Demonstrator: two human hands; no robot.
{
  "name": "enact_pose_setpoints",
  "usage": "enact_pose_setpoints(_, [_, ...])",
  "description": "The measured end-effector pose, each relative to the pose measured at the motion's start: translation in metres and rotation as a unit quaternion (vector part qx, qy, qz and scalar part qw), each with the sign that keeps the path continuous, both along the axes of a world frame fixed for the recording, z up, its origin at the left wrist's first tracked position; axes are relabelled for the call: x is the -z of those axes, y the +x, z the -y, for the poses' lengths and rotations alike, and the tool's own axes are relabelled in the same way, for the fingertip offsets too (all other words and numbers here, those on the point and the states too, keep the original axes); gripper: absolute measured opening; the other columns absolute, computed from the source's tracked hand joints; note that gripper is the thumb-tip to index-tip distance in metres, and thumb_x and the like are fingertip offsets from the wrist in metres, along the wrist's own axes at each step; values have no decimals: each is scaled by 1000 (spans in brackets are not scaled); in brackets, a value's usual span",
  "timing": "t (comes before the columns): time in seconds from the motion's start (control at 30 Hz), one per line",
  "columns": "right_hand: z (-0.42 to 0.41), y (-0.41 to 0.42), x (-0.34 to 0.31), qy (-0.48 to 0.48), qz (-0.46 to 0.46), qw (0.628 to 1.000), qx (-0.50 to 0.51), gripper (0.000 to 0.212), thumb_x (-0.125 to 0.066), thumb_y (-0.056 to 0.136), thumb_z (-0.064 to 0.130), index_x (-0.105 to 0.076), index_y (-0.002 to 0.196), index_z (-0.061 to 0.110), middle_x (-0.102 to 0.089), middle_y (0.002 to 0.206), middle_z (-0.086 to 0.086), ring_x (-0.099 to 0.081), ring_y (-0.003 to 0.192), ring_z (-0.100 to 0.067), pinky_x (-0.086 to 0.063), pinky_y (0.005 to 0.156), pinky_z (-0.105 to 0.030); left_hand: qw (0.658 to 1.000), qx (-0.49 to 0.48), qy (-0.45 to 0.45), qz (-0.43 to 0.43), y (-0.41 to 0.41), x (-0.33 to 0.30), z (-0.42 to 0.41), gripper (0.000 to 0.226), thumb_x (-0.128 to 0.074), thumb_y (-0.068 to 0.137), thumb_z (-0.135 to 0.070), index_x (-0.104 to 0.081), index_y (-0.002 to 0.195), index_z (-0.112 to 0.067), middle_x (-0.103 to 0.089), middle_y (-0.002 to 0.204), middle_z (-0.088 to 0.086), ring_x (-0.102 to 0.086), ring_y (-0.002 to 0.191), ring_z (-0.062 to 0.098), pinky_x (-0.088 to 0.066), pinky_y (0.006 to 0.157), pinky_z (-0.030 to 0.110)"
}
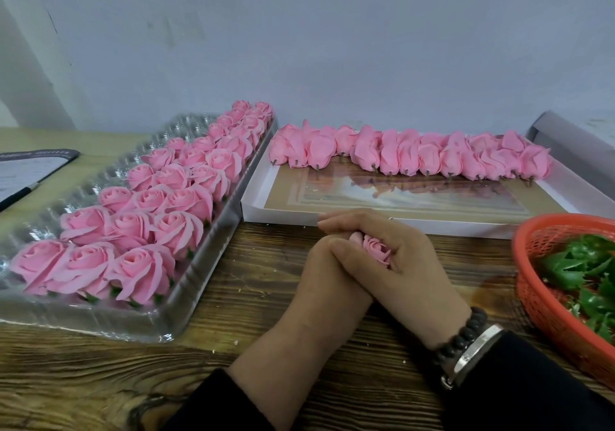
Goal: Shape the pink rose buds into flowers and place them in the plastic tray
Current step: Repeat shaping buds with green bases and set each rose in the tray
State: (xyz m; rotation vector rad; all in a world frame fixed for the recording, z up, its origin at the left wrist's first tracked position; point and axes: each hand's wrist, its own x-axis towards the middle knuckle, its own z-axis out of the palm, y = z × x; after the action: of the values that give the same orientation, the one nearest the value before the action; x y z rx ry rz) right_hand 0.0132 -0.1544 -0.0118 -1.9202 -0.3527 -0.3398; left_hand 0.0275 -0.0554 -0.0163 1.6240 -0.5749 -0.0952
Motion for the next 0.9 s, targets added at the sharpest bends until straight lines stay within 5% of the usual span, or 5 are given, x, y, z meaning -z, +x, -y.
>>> enact_pose_setpoints(0.27, [9, -1, -1, 20, -32, 999, -17, 53, -72, 64, 48, -56, 114, 39, -65, 108, 18, -58, 101, 8, -42, 82, -6, 991, -60, 81, 88, 7, -1, -7, 11, -63, 84, -7, -66, 79, -16, -68, 77, 1, -65, 75, 16, -56, 67, 32])
enact_pose_setpoints(0.4, [-2, -4, 0, 50, 17, 998, 28, 39, -48, 76, 55, -62, 107, 38, -65, 88, 29, -60, 89, 8, -42, 77, -8, 977, -84, 163, 106, 8, 3, -6, 9, -59, 86, -14, -65, 89, -20, -68, 87, -2, -64, 83, 12, -55, 74, 36])
enact_pose_setpoints(0.6, [-6, 2, 5, -26, 29, 996, 75, 31, -44, 87, 31, -72, 98, 24, -67, 101, 21, -58, 100, 9, -39, 90, -8, 988, -48, 129, 74, 0, 1, 4, 20, -60, 85, -6, -59, 89, -26, -55, 75, -20, -54, 73, -19, -42, 62, 1])
enact_pose_setpoints(0.8, [1, 0, 3, -64, -7, 998, -16, 32, -43, 88, 26, -69, 106, 31, -67, 111, 17, -61, 100, 4, -51, 81, -19, 975, 10, 189, 120, 6, 0, 2, 23, -55, 81, 0, -54, 95, -18, -38, 83, -28, -29, 71, -39, -25, 68, -12])
enact_pose_setpoints(0.9, [1, -2, 2, -102, 13, 994, -28, 33, -42, 89, 24, -68, 110, 27, -68, 111, 12, -58, 109, 0, -46, 97, -29, 949, -58, 234, 201, 1, -5, 3, 34, -54, 72, 4, -46, 103, -4, -62, 91, -2, -37, 93, -9, -29, 78, -3])
